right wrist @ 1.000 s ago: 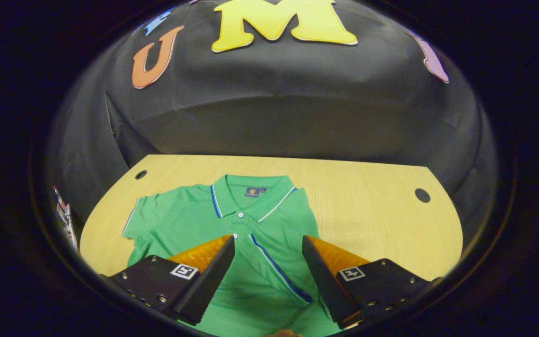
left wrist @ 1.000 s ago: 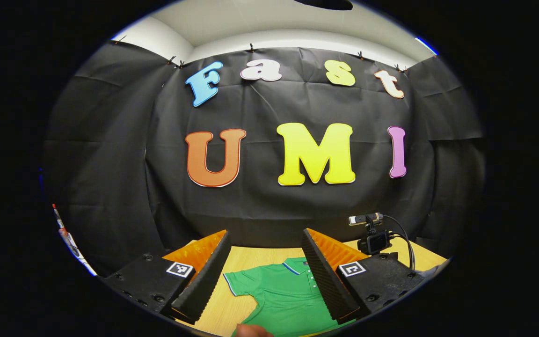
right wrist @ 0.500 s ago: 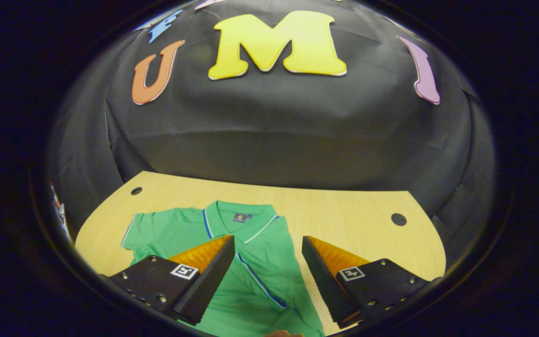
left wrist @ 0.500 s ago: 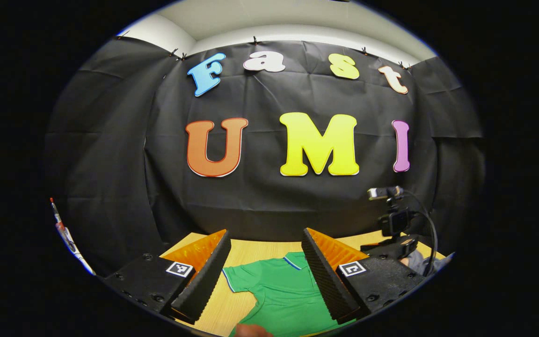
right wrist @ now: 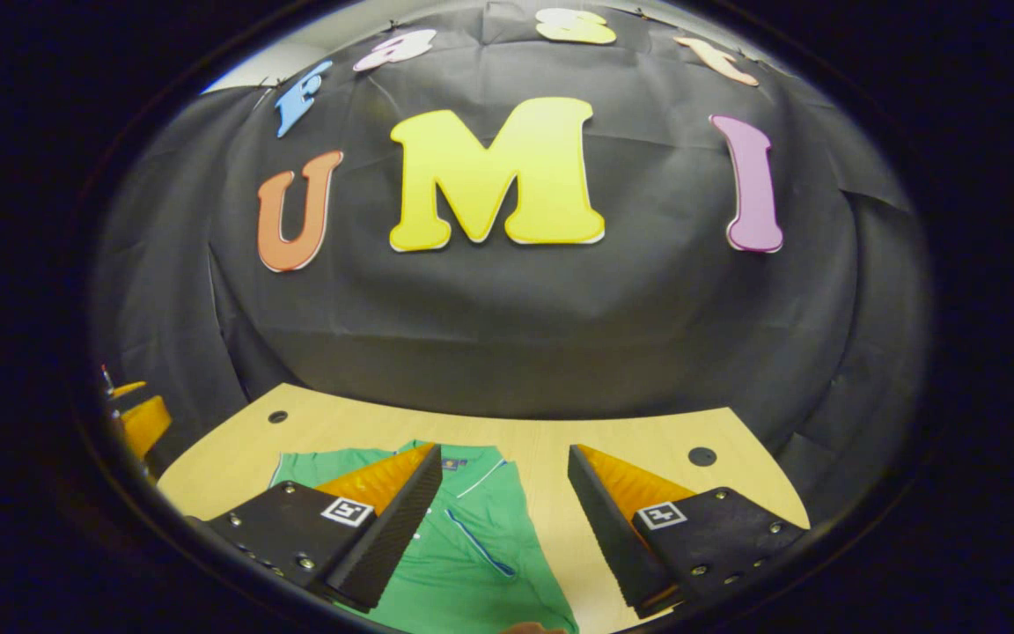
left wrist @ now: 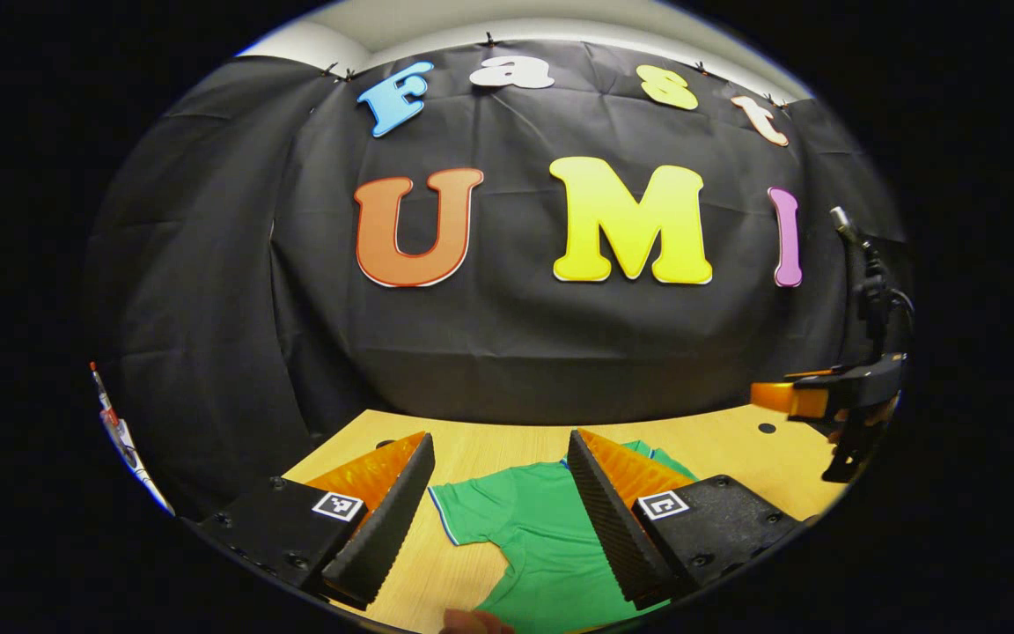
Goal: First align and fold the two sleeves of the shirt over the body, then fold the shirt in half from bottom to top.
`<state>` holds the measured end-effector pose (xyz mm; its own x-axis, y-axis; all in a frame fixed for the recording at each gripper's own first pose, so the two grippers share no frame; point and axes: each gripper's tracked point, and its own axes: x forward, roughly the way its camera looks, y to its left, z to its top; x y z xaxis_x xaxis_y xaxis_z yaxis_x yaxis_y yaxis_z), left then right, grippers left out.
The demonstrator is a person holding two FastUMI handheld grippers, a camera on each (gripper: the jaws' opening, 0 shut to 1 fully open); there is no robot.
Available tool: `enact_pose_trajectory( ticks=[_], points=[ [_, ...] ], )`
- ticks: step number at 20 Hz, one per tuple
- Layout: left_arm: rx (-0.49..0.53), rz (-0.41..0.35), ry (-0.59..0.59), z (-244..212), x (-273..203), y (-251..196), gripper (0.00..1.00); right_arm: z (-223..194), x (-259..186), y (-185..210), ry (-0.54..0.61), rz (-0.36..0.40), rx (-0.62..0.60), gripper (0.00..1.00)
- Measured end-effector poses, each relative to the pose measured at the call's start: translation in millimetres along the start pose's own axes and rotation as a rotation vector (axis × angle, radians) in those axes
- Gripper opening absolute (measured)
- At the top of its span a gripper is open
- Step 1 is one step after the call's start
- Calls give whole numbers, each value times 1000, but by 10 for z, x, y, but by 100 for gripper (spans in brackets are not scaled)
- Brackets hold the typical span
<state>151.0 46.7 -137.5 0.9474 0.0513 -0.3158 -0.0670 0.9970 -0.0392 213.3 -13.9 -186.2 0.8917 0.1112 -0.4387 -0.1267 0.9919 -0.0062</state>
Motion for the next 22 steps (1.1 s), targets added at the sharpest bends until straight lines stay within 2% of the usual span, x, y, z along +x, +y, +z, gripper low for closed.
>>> enact_pose_trajectory(
  ticks=[4, 9, 13, 16, 20, 22],
  points=[
    [-10, 34, 73, -246, 264, 160, 97, 176, -446, -124, -37, -3, 45, 93],
    [-40, 83, 185, -636, 627, 366, 98, 363, -895, -406, -79, -49, 24, 92],
    [-88, 121, 316, -1053, 924, 535, 97, 434, -1181, -551, -74, -75, 94, 93],
    [-116, 159, 391, -1347, 1166, 690, 97, 469, -1331, -664, -80, -107, 68, 93],
    [-92, 178, 446, -1610, 1497, 824, 98, 500, -1415, -834, -64, -152, 62, 93],
    [-83, 183, 485, -1741, 1634, 868, 98, 438, -1402, -816, -36, -142, 60, 93]
  ],
)
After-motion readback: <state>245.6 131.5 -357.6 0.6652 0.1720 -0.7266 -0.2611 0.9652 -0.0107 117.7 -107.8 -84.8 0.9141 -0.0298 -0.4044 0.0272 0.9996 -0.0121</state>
